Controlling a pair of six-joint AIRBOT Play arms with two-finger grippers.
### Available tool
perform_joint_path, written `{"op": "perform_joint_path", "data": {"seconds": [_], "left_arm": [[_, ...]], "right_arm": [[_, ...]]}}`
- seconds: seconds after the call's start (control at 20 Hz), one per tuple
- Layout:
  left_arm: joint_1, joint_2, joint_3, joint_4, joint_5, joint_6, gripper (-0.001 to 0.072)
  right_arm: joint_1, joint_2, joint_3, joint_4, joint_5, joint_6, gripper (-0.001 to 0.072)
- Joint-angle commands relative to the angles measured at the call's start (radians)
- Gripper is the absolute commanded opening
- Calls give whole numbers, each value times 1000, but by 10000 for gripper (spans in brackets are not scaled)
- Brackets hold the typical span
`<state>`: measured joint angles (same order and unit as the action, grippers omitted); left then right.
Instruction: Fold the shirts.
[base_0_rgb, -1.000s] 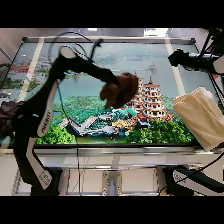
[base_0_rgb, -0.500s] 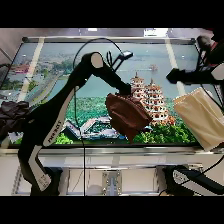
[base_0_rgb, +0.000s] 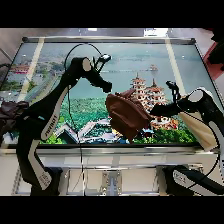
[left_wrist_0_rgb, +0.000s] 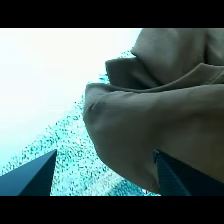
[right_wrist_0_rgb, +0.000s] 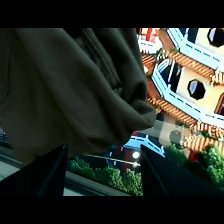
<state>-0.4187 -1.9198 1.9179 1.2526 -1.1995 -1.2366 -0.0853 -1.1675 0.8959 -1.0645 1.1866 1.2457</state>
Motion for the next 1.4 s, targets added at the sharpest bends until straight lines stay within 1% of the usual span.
{"op": "perform_joint_path", "data": {"seconds": [0.0, 0.15, 0.25, 0.35, 0.55, 0.65, 0.75, 0.95, 1.05, 1.1, 1.2, 1.25, 1.35], "left_arm": [[24, -97, -26, -100, 81, 137, 698], [79, -156, -26, -239, 12, 148, 697], [124, -176, -26, -347, 3, 203, 696], [166, -185, -26, -470, -5, 280, 696], [195, -216, -25, -547, -84, 312, 695], [190, -227, -25, -604, -93, 351, 695], [184, -238, -25, -645, -102, 352, 695], [163, -252, -25, -651, -89, 370, 695], [154, -251, -23, -634, -40, 370, 695], [155, -251, -10, -602, -20, 361, 695], [158, -251, 45, -513, 18, 314, 698], [157, -251, 87, -477, 25, 312, 698], [158, -244, 164, -458, 23, 297, 699]], "right_arm": [[0, 0, -41, 89, 45, -9, 513], [0, 0, -41, 141, 72, -9, 514], [0, 0, -41, 164, 72, -9, 513], [0, 0, -41, 197, 71, -8, 513], [0, 0, -41, 289, 56, -8, 513], [0, 0, -41, 307, 59, -5, 513], [0, 0, -41, 316, 65, 15, 513], [0, 0, -41, 317, 64, 15, 513], [0, 0, -41, 317, 65, 15, 513], [0, 0, -41, 317, 73, 15, 513], [0, 0, -41, 309, 88, 14, 513], [0, 0, -41, 304, 89, 14, 513], [0, 0, -41, 293, 82, 14, 513]]}}
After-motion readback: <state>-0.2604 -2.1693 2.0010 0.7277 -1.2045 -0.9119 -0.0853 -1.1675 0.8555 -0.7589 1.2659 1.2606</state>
